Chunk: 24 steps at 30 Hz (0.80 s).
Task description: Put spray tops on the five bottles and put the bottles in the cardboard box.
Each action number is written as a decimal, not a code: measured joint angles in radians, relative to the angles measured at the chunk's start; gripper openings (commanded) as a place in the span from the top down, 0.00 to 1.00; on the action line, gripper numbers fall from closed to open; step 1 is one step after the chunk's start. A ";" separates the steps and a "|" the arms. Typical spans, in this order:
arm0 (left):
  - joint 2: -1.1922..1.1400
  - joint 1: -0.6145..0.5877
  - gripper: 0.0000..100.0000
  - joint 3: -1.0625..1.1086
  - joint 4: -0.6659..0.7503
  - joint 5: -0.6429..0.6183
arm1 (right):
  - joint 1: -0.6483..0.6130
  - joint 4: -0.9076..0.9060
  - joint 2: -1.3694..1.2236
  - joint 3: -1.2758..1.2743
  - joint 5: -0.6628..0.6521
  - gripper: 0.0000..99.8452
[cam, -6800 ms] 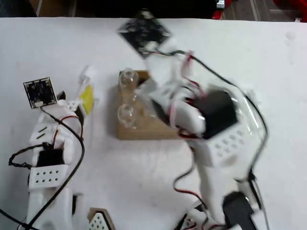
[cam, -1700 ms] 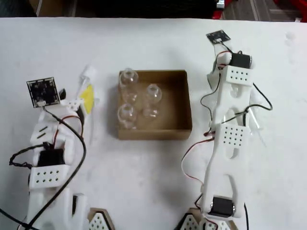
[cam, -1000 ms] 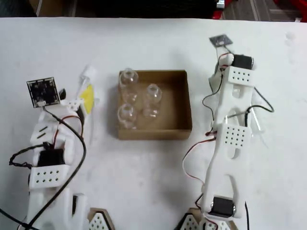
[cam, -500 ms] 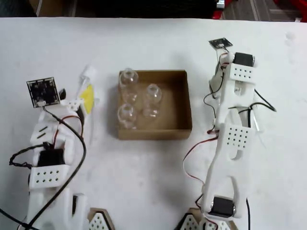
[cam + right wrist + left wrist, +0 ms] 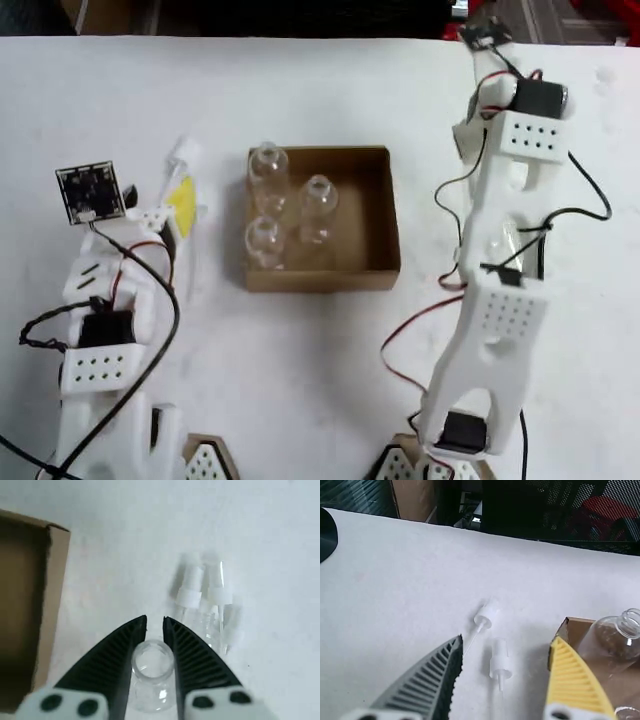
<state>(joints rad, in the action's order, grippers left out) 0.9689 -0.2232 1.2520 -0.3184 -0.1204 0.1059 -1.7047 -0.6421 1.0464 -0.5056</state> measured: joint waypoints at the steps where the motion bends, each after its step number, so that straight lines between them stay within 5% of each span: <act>1: 0.000 0.000 0.73 0.000 0.000 0.000 | -0.018 0.000 0.054 -0.049 -0.002 0.98; 13: 0.000 0.002 0.73 0.006 0.000 0.000 | -0.058 0.123 0.388 -0.534 0.003 0.98; 24: 0.000 0.002 0.73 0.006 0.000 0.000 | -0.126 0.150 0.480 -0.580 0.094 0.98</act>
<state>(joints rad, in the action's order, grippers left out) 0.9689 -0.2217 1.2582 -0.3184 -0.1204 -0.0199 -1.5543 -0.1619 0.4664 -0.4120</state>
